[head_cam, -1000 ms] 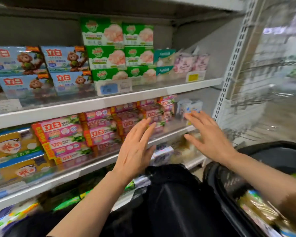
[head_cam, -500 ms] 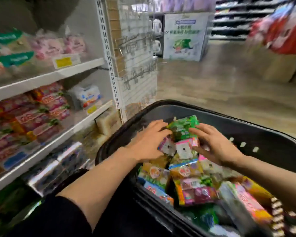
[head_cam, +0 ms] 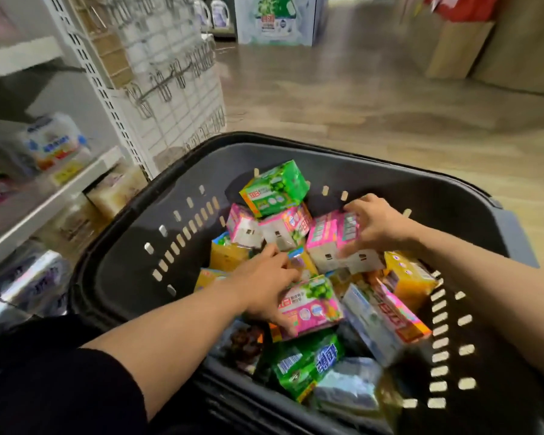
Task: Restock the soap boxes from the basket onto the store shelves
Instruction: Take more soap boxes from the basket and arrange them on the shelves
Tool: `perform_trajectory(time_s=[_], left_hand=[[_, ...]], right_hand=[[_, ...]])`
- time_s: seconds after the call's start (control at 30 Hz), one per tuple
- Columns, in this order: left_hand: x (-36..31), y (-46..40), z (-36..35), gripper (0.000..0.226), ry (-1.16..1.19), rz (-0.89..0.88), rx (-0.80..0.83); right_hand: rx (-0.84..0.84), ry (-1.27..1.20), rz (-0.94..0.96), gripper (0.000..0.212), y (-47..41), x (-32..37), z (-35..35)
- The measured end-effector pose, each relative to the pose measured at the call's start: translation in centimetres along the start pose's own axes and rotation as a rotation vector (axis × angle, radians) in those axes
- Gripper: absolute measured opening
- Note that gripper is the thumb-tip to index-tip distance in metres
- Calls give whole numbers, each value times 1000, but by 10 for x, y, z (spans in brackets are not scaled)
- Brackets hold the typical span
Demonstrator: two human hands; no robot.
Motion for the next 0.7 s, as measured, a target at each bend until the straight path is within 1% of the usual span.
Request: perform_trajectory(time_s=[0.07, 0.13, 0.17, 0.2, 0.23, 0.33, 0.4, 0.47, 0.57, 0.63, 0.7], left_hand=[[-6, 1, 7, 98, -67, -56, -54], [-16, 1, 13, 101, -75, -108, -95], [-21, 0, 12, 99, -58, -116, -94], [-23, -1, 11, 95, -32, -103, -83], [-23, -1, 9, 90, 0, -69, -64], [-18, -2, 8, 71, 53, 16, -5], [-14, -2, 13, 63, 77, 43, -35], [-9, 0, 23, 63, 110, 62, -120], [1, 6, 40, 73, 255, 114, -291], [12, 12, 55, 78, 315, 197, -450], [26, 18, 66, 78, 312, 294, -535]], right_hand=[[-72, -104, -119, 81, -6, -2, 9], [-164, -116, -199, 56, -9, -7, 17], [-198, -115, -239, 44, -8, -12, 20], [-203, -142, -290, 39, -6, -19, 20], [-165, -208, -354, 40, -3, -26, 18], [104, -437, -543, 52, 12, -40, 8], [208, -496, -576, 61, 19, -39, 6], [208, -561, -583, 59, 19, -36, 5], [183, -689, -617, 40, 20, -29, 3], [131, -788, -702, 32, 22, -29, 1], [92, -919, -825, 30, 28, -26, -1]])
Point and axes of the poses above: each hand's wrist, its own y-axis away from the middle knuckle, its own z-axis out of the back of the hand, x = y × z, the point moved 6 cm from there along -y, towards the middle knuckle, and after that the axes turned 12 degrees about -x, right-handed, at the moved point
